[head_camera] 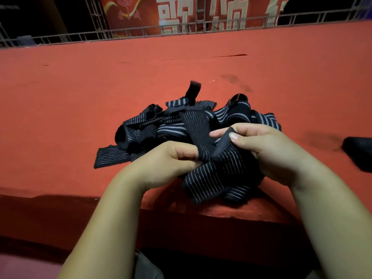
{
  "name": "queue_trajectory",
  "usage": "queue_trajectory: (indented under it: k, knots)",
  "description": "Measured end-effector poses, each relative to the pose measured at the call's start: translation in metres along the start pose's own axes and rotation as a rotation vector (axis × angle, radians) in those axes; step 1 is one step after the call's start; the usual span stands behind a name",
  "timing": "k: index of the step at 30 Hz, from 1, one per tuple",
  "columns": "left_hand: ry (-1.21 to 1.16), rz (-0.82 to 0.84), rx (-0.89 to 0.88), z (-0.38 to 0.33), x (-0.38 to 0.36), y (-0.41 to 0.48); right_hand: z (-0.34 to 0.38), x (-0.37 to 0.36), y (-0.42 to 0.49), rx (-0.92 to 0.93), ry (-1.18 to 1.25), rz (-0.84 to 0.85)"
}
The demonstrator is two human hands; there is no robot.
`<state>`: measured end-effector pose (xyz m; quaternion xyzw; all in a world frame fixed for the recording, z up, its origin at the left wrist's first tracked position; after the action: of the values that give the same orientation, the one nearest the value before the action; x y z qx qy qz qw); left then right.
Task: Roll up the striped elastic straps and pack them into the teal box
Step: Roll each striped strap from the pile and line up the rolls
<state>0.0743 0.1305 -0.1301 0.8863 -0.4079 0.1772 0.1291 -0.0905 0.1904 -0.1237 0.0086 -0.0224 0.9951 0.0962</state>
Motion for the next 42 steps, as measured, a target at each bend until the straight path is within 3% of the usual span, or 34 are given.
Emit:
queue_trajectory:
  k: [9,14,18,20,23,29,37,39,42]
  knots:
    - [0.056,0.096,0.128,0.016,0.005,-0.002,-0.008,0.004,-0.005,0.011,-0.095,0.014]
    - [-0.489,-0.196,0.333,0.025,0.026,0.013,-0.007,0.000,-0.010,0.023,-0.081,0.067]
    - [-0.643,-0.369,0.335,0.028,0.023,0.026,-0.013,-0.002,-0.014,-0.004,-0.075,0.123]
    - [-0.569,-0.482,0.300,0.029,0.026,0.029,-0.015,-0.003,-0.017,-0.017,-0.082,0.146]
    - [-0.495,-0.489,0.293,0.028,0.021,0.035,-0.011,0.007,-0.020,-0.005,-0.095,0.094]
    - [-0.491,-0.311,0.330,0.020,0.002,0.037,-0.003,0.015,-0.019,0.022,0.137,0.022]
    - [-0.358,-0.145,0.301,0.023,-0.013,0.041,-0.009,0.008,-0.016,0.031,0.156,0.001]
    - [-0.291,-0.217,0.323,0.020,-0.003,0.037,-0.011,0.010,-0.015,0.036,0.097,-0.023]
    - [-0.180,-0.551,0.339,0.018,0.032,0.027,-0.011,0.010,-0.015,0.040,0.049,-0.027]
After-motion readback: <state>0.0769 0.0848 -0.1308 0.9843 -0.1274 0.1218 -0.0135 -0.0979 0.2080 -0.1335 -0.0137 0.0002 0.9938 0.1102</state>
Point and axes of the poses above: each hand's wrist, its own y-axis towards the middle knuckle, its own x-axis out of the back of the hand, z = x × y, the point moved 10 cm from there along y, towards the middle knuckle, and after that the axes turned 6 degrees about -z, right-handed, at the moved point
